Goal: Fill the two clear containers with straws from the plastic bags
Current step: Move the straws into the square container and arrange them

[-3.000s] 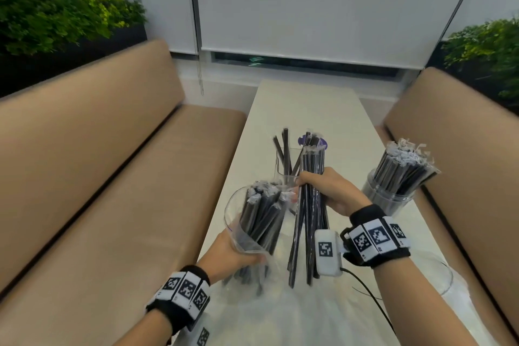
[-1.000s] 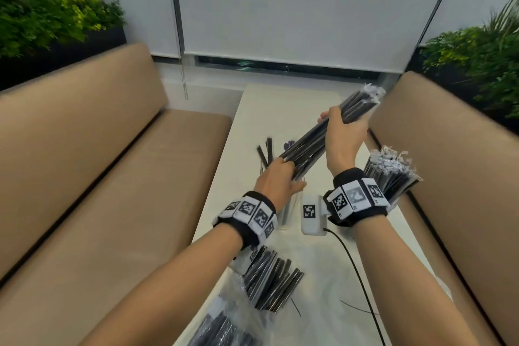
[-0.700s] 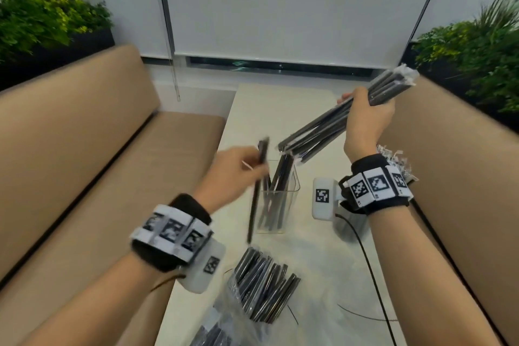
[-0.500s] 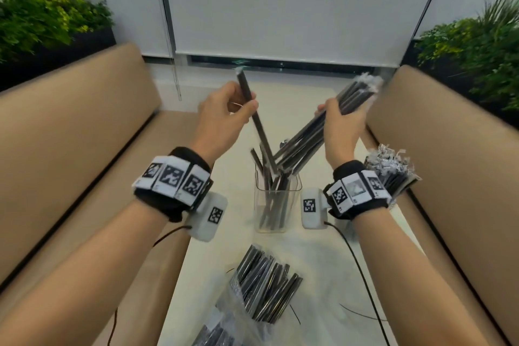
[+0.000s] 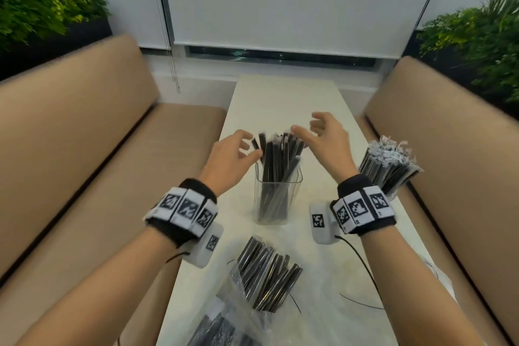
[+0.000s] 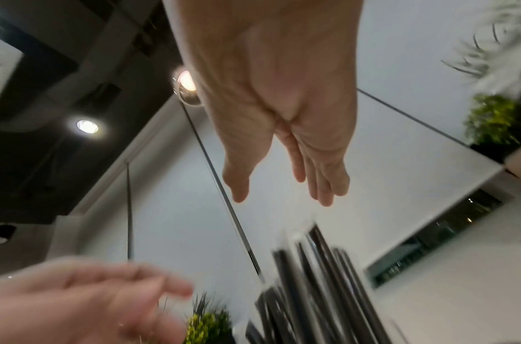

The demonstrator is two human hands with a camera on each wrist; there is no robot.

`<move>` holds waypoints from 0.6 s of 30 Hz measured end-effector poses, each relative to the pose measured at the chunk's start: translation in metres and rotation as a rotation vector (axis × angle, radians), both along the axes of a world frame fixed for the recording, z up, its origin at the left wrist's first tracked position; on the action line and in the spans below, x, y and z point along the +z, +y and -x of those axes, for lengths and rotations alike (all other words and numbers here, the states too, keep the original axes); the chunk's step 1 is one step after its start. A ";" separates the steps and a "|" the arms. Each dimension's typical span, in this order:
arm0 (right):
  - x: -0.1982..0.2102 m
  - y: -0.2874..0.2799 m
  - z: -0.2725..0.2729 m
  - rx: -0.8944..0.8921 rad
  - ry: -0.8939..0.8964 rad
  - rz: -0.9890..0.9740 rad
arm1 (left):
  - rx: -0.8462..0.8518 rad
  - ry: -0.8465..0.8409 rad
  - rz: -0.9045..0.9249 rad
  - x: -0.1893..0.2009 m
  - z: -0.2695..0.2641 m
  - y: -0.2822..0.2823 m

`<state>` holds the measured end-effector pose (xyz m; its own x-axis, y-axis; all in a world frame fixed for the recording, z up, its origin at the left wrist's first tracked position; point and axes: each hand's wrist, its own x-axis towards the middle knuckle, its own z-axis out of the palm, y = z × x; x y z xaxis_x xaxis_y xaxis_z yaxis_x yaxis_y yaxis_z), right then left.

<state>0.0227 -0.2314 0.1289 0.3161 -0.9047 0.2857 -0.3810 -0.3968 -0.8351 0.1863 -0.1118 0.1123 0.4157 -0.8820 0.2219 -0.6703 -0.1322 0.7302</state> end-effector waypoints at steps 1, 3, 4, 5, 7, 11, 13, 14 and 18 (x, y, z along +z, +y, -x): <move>0.006 0.004 0.008 -0.028 -0.018 0.048 | -0.005 0.001 -0.023 -0.006 -0.001 0.015; 0.012 0.015 0.021 -0.074 -0.060 0.092 | -0.027 0.029 -0.150 -0.023 -0.002 0.046; 0.010 0.022 0.028 -0.065 -0.080 0.064 | -0.048 0.060 -0.264 -0.034 -0.002 0.061; 0.005 0.030 0.035 -0.037 -0.097 0.008 | -0.082 0.097 -0.394 -0.046 -0.001 0.074; -0.012 0.052 0.048 0.046 -0.081 -0.166 | -0.186 0.131 -0.672 -0.073 0.002 0.098; -0.075 0.096 0.058 0.072 0.051 -0.529 | -0.327 0.207 -0.958 -0.115 0.023 0.129; -0.102 0.115 0.057 -0.023 0.033 -0.630 | -0.305 0.307 -0.931 -0.127 0.037 0.134; -0.111 0.123 0.058 -0.058 0.029 -0.661 | -0.270 0.336 -0.904 -0.133 0.043 0.136; -0.137 0.145 0.067 -0.067 0.017 -0.768 | -0.132 0.248 -0.798 -0.152 0.052 0.144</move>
